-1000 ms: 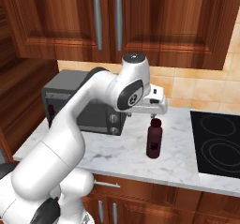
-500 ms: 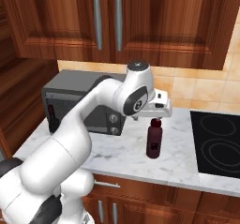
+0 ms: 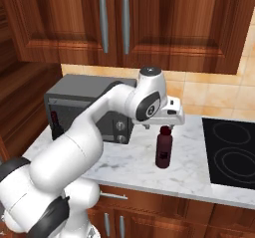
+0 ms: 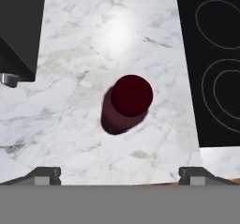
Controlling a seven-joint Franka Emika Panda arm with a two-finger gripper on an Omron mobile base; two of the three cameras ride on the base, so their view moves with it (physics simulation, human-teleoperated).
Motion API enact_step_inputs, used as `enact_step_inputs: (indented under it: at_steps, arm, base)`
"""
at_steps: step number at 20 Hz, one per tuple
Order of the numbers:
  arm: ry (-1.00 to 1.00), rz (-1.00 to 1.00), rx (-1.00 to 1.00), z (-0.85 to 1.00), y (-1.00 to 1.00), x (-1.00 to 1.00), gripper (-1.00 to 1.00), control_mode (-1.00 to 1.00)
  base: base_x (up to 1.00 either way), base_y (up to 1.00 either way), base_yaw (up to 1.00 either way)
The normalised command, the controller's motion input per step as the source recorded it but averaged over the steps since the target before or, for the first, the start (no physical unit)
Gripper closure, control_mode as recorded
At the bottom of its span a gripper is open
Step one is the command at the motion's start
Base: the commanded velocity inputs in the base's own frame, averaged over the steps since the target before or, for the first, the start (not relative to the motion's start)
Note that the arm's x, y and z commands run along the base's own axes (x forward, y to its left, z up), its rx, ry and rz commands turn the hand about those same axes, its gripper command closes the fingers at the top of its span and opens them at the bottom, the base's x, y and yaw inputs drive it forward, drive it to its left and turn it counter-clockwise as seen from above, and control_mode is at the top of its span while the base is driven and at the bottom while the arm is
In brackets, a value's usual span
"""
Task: There is a wine glass and glass cup on the dining counter. Place the wine bottle next to the wine glass and the juice bottle next to the glass cup.
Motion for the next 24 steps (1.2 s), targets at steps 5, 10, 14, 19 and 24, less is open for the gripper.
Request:
enact_step_inputs:
  at_steps: [5,10,14,19,24]
  arm:
    - [0.07,0.00,0.00,-0.09,-0.02,0.12,-1.00,-1.00]
    - [0.06,0.00,0.00,-0.16,-0.04,0.19,-1.00,-1.00]
    - [0.02,0.00,0.00,-0.16,-0.10,0.16,-1.00,-1.00]
    - [0.00,0.00,0.04,-0.14,-0.11,0.12,-1.00,-1.00]
    - [0.00,0.00,0.09,-0.13,-0.08,0.14,-1.00,-1.00]
  base:
    - [0.00,0.00,0.00]
    - [0.00,0.00,0.00]
    - [0.00,0.00,0.00]
    - [0.00,0.00,0.00]
    - [0.00,0.00,0.00]
